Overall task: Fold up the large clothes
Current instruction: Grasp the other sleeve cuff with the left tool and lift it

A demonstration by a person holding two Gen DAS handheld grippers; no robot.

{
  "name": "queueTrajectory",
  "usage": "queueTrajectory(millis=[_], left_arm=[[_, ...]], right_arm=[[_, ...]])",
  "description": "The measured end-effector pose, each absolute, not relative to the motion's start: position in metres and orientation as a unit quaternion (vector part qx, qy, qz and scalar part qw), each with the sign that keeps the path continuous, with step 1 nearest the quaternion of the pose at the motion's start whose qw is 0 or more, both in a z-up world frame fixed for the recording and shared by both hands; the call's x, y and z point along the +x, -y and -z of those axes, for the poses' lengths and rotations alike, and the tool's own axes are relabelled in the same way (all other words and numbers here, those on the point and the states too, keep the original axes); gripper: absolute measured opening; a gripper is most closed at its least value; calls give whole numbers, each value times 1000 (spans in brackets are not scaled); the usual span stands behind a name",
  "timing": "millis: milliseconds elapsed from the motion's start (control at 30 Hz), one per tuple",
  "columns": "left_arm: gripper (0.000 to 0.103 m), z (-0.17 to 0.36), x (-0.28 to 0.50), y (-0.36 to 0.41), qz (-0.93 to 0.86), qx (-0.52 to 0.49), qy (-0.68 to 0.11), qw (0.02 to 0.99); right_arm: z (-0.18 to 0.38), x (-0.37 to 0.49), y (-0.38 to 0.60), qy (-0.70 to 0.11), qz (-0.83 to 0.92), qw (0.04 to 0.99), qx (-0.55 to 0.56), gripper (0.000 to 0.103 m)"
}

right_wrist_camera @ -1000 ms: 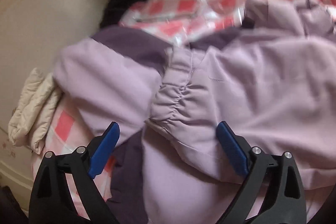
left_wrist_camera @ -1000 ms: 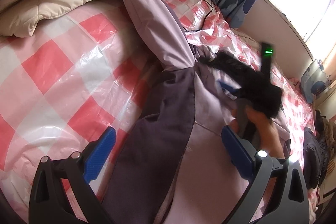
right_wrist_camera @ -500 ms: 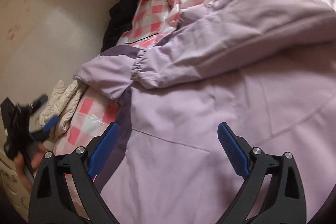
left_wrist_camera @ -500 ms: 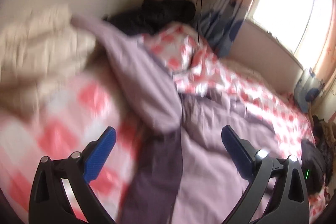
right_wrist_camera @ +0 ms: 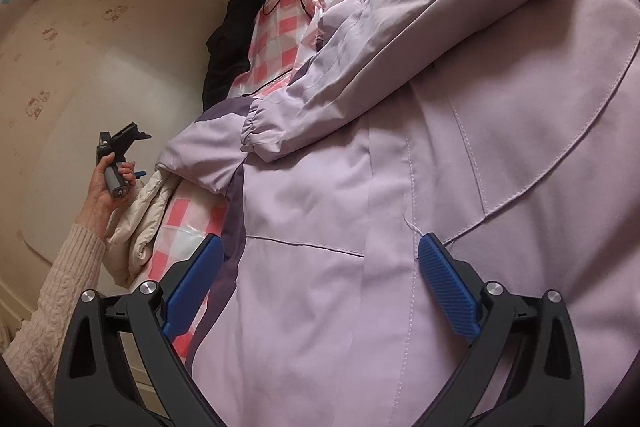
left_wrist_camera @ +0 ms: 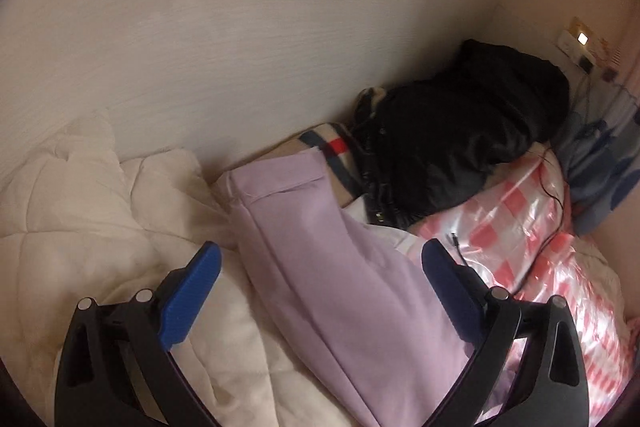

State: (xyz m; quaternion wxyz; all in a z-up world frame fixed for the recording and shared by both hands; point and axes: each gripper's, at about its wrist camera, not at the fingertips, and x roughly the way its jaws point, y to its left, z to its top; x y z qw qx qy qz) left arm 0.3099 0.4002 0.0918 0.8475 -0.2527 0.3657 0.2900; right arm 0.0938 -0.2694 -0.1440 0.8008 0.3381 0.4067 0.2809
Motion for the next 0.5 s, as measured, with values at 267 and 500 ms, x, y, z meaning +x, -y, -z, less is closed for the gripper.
queueTrajectory(millis=[267, 500], left_arm=[[96, -53, 344, -414, -301, -262, -398, 826], [31, -41, 341, -417, -201, -333, -362, 847]], right_arm=[[144, 95, 266, -407, -280, 802, 335, 96], [144, 96, 261, -407, -276, 804, 335, 96]])
